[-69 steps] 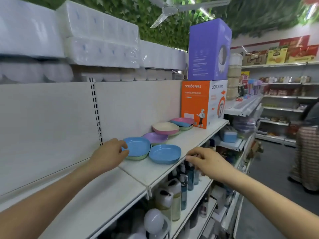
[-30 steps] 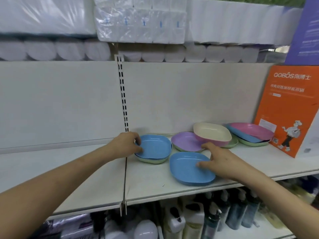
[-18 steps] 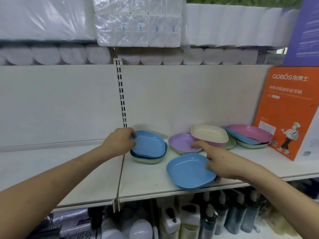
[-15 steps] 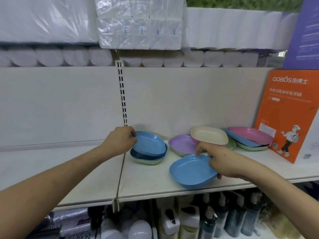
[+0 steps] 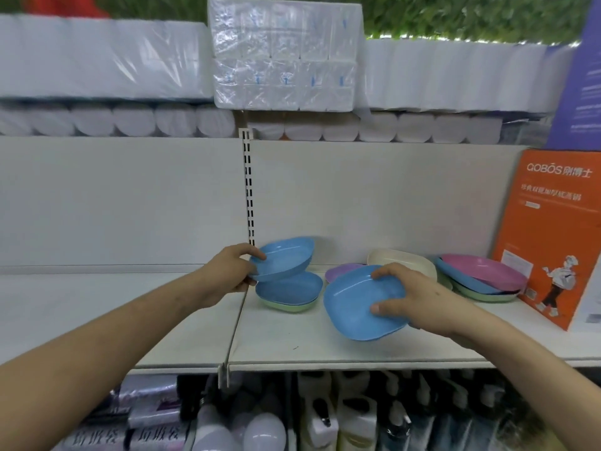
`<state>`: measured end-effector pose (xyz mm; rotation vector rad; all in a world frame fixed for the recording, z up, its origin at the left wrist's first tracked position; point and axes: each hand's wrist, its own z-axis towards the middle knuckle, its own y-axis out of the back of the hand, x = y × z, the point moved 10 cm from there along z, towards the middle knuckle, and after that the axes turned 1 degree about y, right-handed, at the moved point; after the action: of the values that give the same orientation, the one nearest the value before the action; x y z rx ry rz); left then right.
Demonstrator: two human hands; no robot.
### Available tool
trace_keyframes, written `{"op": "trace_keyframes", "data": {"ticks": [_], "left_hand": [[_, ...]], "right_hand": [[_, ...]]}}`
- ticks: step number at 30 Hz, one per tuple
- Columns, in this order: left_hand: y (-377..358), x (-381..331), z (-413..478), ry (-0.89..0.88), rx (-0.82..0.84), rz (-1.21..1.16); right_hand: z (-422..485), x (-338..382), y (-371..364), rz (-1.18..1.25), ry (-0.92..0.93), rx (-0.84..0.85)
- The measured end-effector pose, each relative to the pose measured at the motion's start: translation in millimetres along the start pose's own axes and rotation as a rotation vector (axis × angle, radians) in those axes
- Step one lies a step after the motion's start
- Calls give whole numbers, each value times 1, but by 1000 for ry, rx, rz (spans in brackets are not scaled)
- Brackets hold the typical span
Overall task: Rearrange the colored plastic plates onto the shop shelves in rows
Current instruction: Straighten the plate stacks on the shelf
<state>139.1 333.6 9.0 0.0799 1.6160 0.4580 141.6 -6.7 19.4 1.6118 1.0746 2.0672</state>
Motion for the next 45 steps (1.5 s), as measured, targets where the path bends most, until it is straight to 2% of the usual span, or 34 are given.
{"op": "trace_keyframes", "data": {"ticks": [4, 8, 16, 23, 29, 35, 45], "left_hand": [[0, 8, -18, 48, 67, -168], [9, 18, -37, 65, 49, -212], [57, 47, -88, 60, -55, -199], [139, 84, -140, -1, -241, -126], [226, 117, -191, -46, -335, -97], [347, 157, -250, -28, -433, -69], [580, 257, -428, 148, -716, 19]], "right_hand": [[-2, 8, -8, 68, 16, -5], [1, 15, -21, 142, 63, -6], [18, 43, -79, 232, 169, 76], [17, 109, -149, 192, 268, 179], [15, 188, -215, 123, 343, 257], [10, 293, -305, 142, 427, 321], [-42, 502, -502, 172, 593, 495]]}}
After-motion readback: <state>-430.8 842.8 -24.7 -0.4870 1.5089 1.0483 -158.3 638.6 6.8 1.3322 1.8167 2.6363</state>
